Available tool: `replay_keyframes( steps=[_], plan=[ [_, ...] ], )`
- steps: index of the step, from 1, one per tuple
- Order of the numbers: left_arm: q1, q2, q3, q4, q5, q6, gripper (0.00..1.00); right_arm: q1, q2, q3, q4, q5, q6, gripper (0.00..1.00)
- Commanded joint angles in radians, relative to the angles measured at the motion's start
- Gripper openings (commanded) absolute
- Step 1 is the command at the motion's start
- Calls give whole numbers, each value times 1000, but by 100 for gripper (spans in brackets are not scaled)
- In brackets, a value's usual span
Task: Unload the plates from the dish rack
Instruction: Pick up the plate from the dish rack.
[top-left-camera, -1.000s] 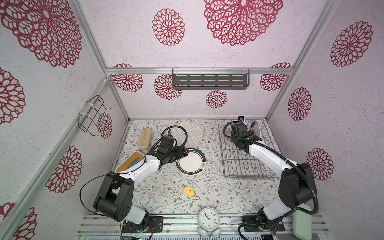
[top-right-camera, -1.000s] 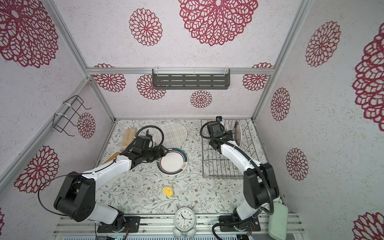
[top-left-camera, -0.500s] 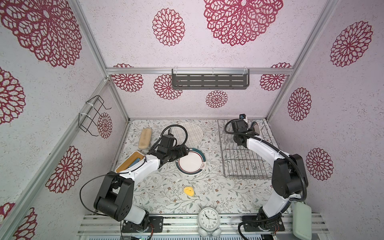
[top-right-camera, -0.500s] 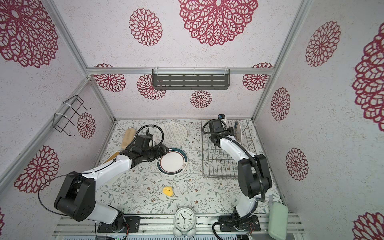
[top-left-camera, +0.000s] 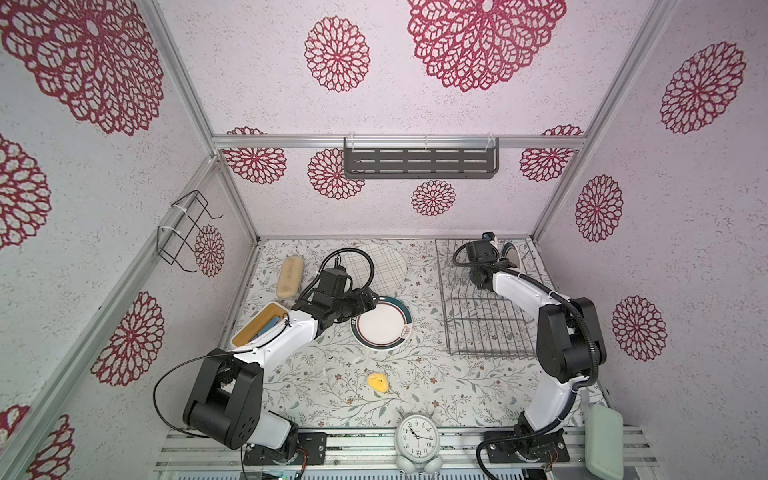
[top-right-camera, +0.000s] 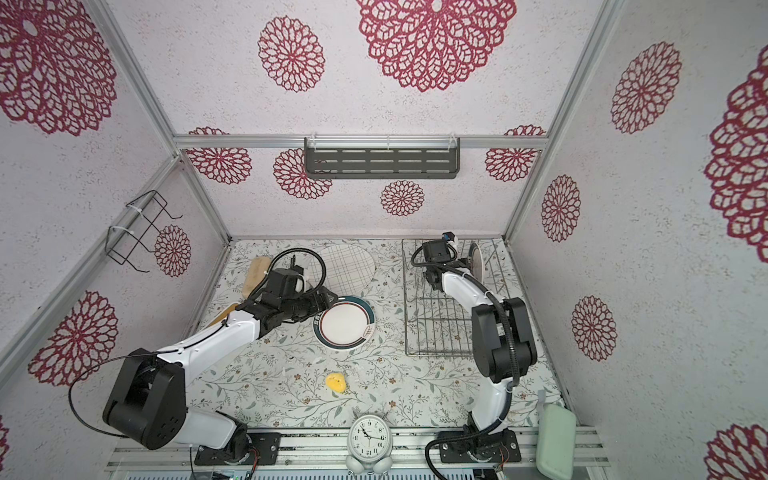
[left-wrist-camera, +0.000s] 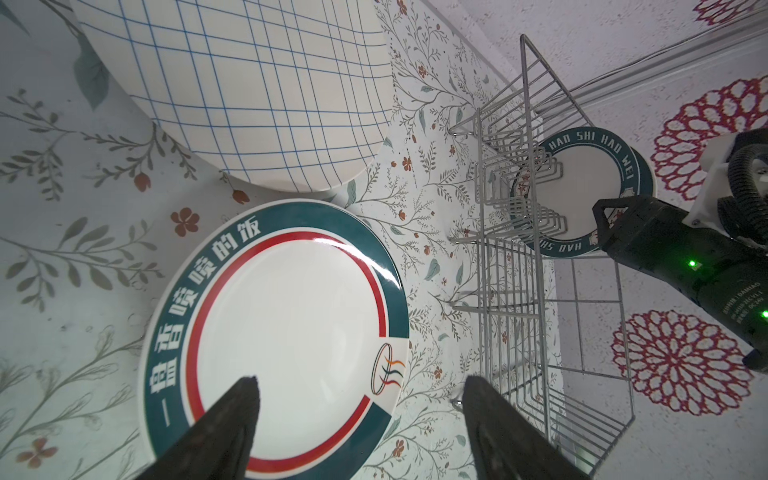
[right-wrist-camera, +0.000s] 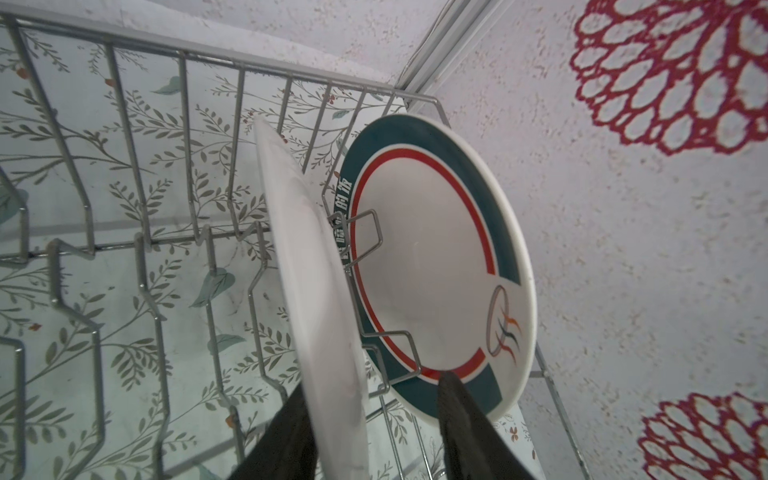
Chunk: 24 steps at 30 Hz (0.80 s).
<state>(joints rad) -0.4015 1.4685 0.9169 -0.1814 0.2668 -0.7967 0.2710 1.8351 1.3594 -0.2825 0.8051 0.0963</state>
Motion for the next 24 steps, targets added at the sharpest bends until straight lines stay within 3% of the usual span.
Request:
replay_keyframes(
  steps=[1,24],
  plan=[
    [-4,-25,-1,-7,-5,5,81,-10,4,26,1,-9,-2,45],
    [-5,-56,-13,-26,-17,10,81,-13,12,28,-12,-38,16,24]
  ],
)
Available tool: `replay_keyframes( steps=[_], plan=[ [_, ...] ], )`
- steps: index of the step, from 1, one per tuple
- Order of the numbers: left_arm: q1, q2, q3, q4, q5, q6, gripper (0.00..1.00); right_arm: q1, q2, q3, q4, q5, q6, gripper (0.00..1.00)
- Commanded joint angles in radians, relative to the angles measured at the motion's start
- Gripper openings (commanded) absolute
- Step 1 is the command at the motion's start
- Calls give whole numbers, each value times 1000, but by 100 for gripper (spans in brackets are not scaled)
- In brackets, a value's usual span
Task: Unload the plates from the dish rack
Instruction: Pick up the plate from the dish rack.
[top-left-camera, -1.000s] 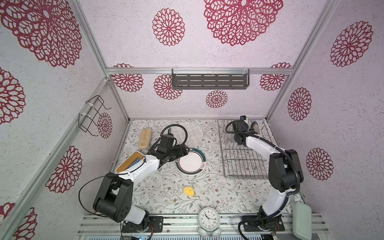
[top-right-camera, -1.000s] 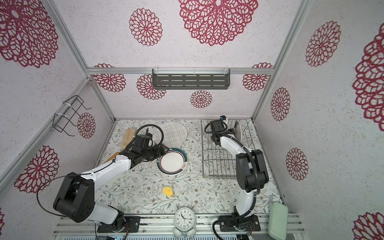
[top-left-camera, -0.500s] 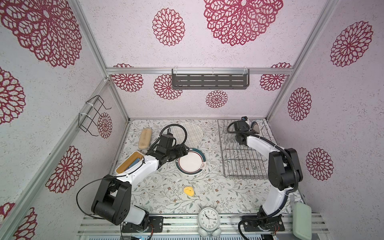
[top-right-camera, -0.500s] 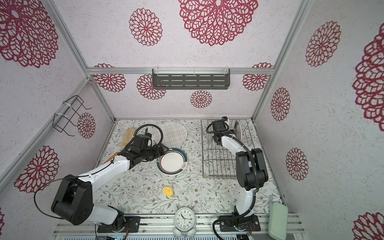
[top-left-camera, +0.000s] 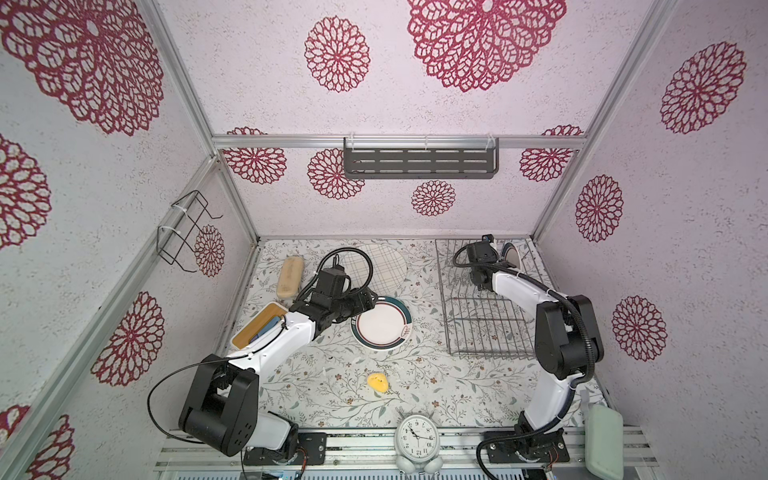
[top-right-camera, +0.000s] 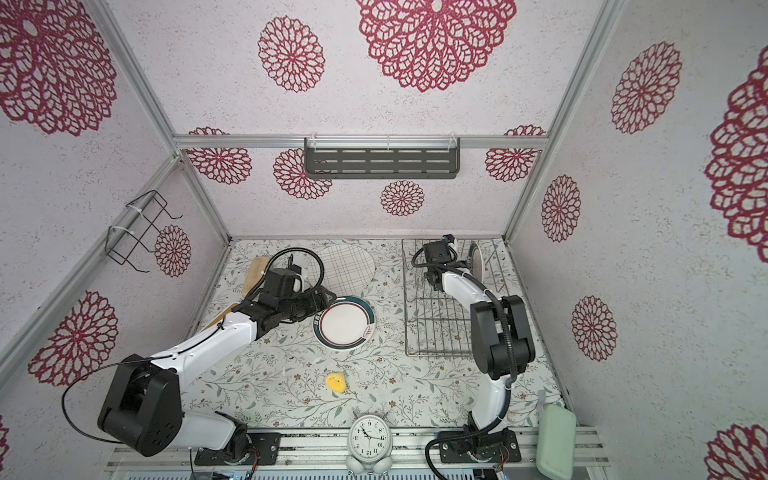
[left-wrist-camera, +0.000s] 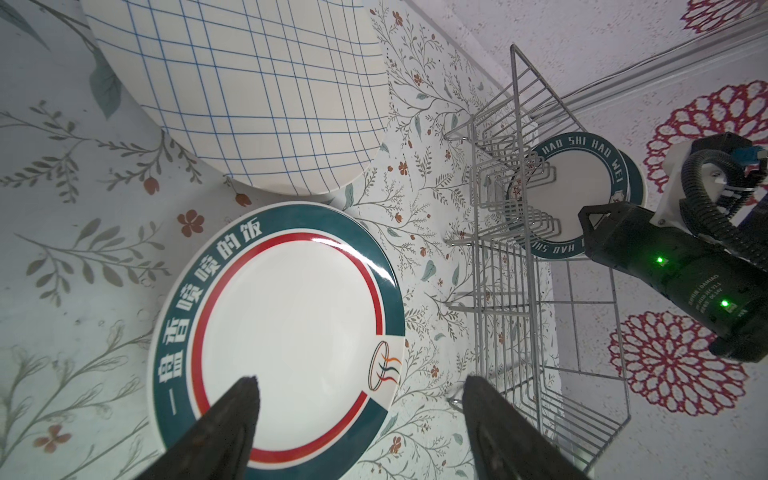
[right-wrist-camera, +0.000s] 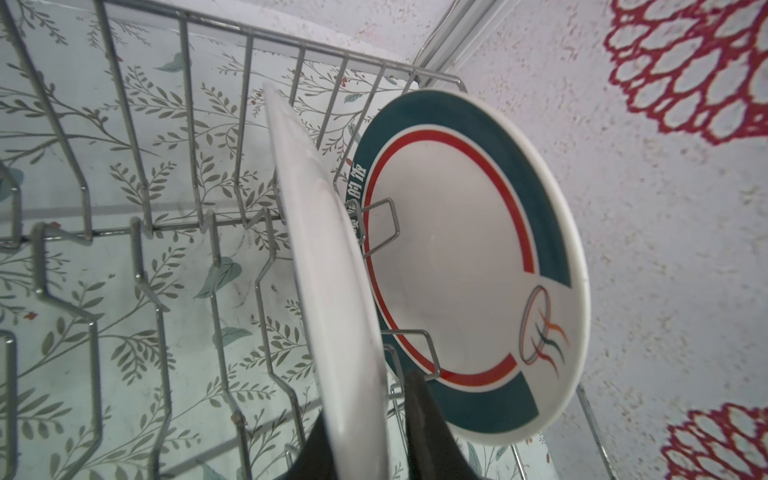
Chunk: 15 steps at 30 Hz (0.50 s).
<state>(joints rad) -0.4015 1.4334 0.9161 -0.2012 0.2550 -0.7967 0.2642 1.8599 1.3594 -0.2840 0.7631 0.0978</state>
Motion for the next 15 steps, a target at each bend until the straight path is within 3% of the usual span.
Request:
replay_keyframes(
  steps=[1,15],
  plan=[
    [-5,-21,-13,-7,-4,8,81,-5,-14,29,-13,4,14,24],
    [-5,-27,-22,-2,-4,7,81,-6,-31,32,-23,5,16,17]
  ],
)
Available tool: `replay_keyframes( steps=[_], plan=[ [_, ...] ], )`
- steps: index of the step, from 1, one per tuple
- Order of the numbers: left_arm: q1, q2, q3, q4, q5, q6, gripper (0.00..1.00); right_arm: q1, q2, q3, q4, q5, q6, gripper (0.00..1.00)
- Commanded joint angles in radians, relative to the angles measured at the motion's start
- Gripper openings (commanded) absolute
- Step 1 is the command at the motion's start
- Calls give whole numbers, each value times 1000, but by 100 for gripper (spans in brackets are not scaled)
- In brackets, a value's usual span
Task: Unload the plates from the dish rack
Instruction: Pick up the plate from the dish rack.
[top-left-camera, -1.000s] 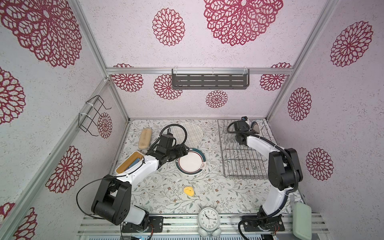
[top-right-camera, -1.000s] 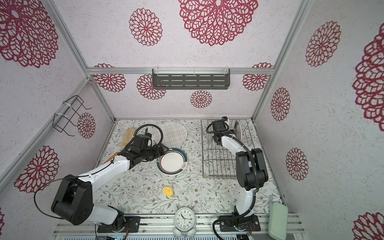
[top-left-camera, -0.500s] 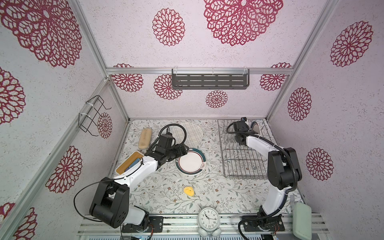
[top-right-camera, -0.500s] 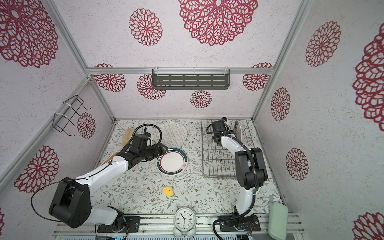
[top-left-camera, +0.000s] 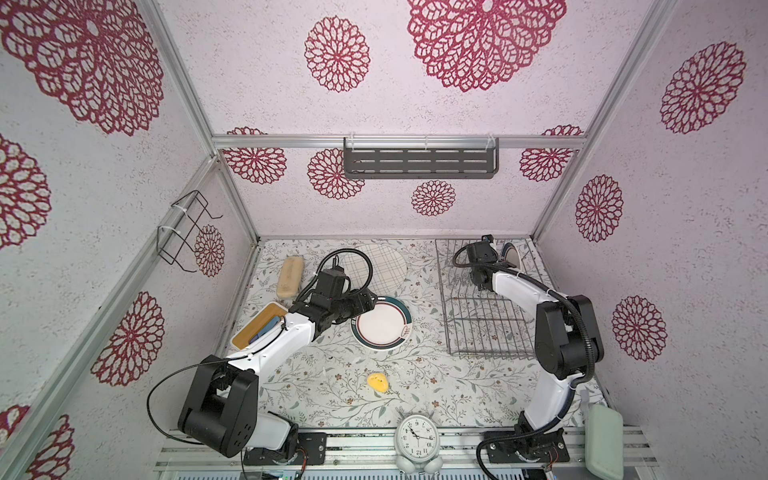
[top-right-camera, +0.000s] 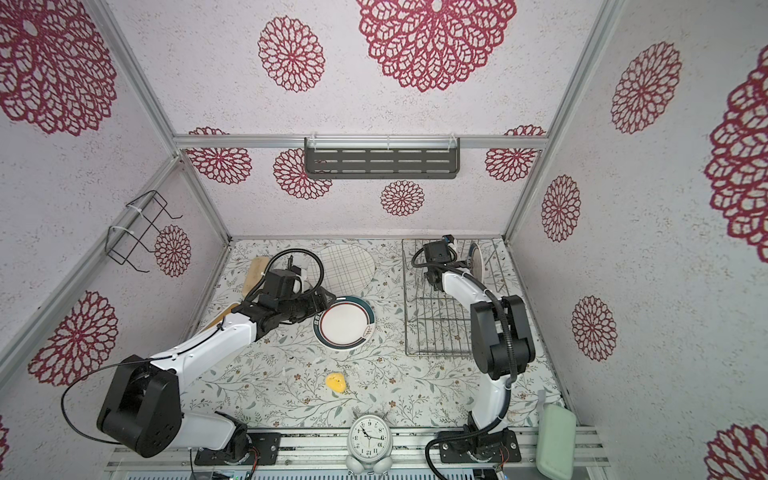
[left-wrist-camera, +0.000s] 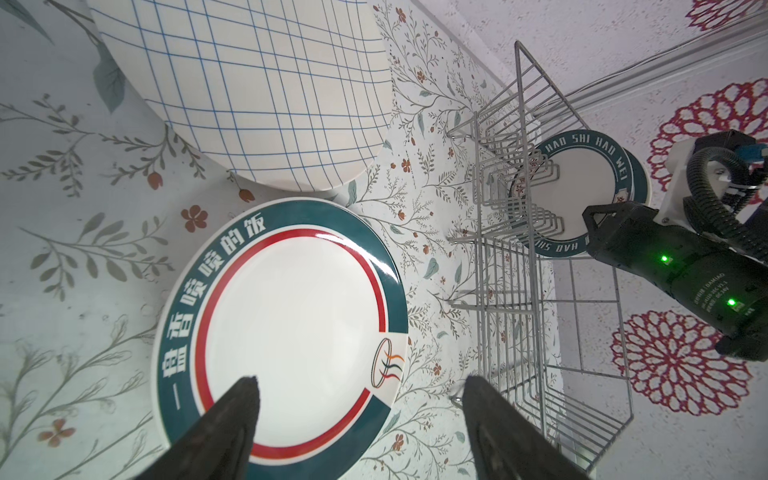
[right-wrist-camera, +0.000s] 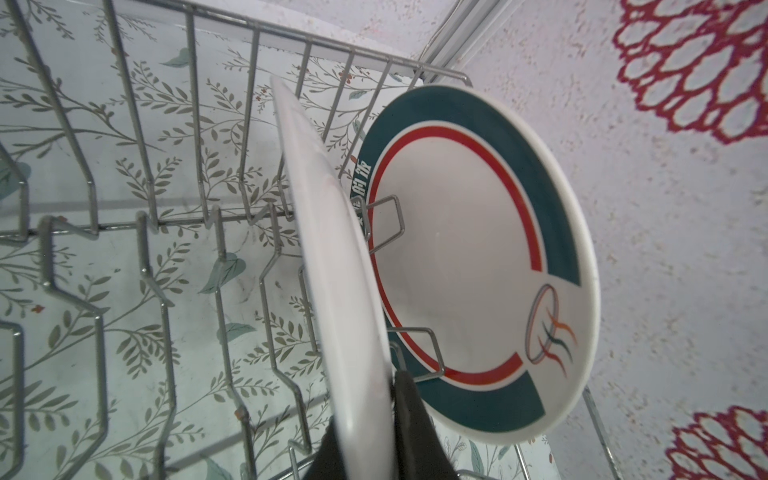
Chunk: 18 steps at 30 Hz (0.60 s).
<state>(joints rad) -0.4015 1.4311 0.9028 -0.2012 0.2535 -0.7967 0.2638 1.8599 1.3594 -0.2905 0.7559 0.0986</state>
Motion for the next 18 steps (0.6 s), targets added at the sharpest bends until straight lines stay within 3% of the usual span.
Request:
replay_keyframes(
  steps=[1,18],
  plan=[
    [-4,-24,-9,-2,-1,7,81,-3,-32,32,-16,13,15,16],
    [-5,-11,-5,0,0,5,82,-2,-64,30,-10,42,3,11]
  ],
)
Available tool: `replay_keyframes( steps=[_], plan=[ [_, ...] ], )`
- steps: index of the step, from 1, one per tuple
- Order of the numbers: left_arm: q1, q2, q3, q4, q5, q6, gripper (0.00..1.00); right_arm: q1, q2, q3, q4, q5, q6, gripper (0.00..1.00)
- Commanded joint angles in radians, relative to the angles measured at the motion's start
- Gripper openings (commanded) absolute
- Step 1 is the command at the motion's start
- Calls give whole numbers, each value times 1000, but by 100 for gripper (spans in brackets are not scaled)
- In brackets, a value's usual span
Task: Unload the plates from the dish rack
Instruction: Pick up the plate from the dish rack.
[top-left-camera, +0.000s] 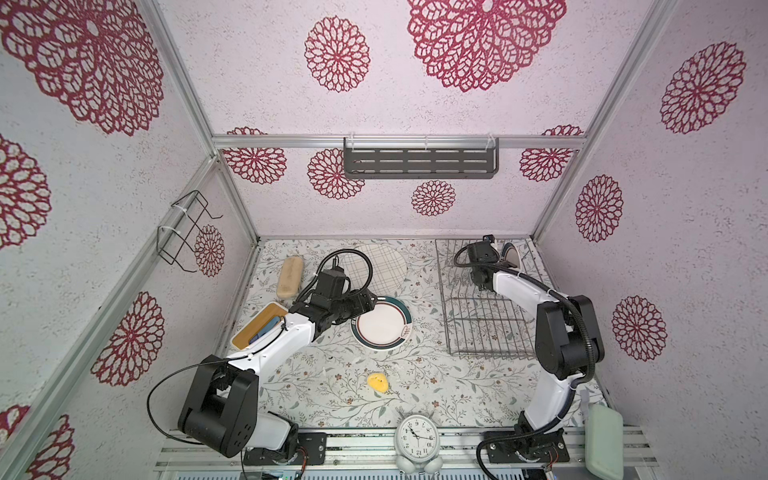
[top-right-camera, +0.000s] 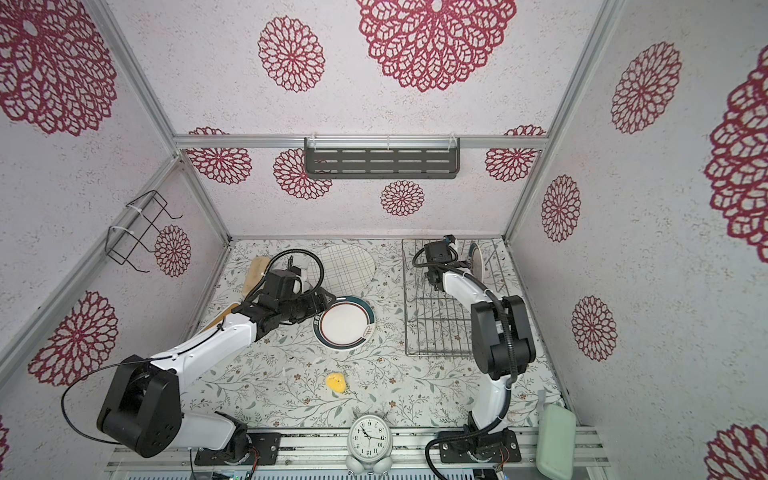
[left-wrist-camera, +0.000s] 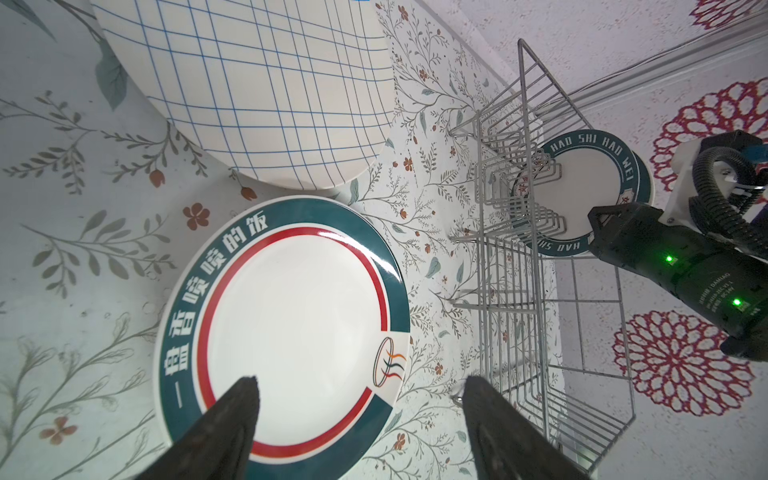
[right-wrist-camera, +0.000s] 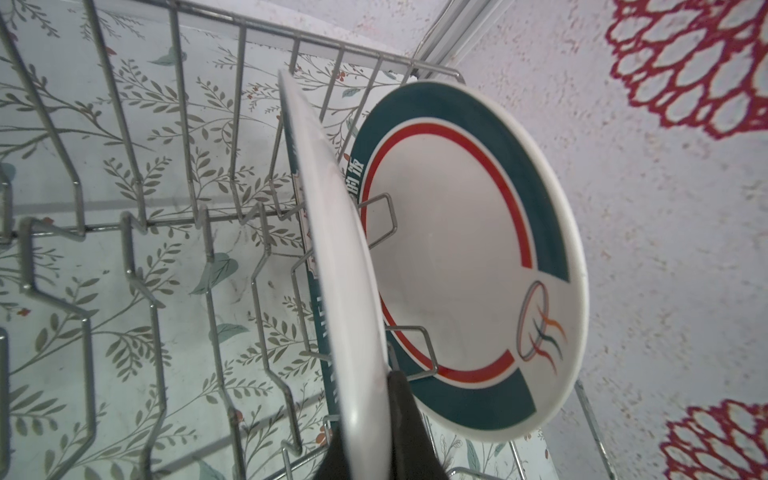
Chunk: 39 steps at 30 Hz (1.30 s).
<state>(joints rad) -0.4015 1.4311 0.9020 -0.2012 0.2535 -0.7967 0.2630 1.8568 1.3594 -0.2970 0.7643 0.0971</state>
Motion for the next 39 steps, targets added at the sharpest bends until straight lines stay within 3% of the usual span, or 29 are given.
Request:
replay_keyframes(
  steps=[1,39],
  plan=[
    [-4,-11,-4,1,2,5,81,-2,-63,29,-2,33,3,11],
    [-6,-6,-18,21,5,1,82,37,-203,29,1,111,-101,5]
  ],
)
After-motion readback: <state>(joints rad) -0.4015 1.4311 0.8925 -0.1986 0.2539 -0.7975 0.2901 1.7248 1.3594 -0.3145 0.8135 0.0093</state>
